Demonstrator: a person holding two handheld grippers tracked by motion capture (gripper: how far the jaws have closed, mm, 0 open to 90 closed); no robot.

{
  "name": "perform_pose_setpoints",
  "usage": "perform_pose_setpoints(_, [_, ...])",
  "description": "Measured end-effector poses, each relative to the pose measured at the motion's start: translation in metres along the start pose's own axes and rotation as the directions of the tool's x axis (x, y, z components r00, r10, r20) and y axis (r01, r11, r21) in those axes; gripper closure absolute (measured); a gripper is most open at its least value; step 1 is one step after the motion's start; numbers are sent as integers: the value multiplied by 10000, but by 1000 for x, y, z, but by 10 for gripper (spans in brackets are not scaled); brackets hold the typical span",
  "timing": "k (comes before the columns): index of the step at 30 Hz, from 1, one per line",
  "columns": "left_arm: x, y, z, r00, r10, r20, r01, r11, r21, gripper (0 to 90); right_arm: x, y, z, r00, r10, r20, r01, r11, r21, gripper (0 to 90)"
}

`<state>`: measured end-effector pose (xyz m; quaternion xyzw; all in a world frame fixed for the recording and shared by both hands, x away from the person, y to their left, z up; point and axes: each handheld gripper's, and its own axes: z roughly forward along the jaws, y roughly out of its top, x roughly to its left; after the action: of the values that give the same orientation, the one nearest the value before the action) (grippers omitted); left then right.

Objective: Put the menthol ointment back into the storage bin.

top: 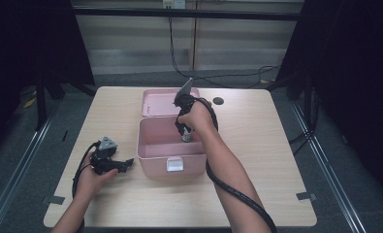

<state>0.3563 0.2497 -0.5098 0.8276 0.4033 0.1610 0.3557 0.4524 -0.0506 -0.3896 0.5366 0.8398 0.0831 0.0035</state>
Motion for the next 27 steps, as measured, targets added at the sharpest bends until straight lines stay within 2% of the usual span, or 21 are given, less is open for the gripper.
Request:
perform_pose_setpoints(7, [0, 0, 0, 10000, 5, 7, -5, 10000, 6, 129, 0, 2, 7, 9998, 172, -28, -172, 9999, 7, 508])
perform_pose_setpoints(13, [0, 0, 0, 10000, 15, 6, -15, 10000, 8, 129, 1, 4, 13, 9995, 284, 122, -283, 9996, -94, 509])
perform_pose_setpoints(27, [0, 0, 0, 10000, 3, 8, -3, 10000, 3, 129, -3, 6, 23, 9975, 677, 215, -678, 9977, 39, 508])
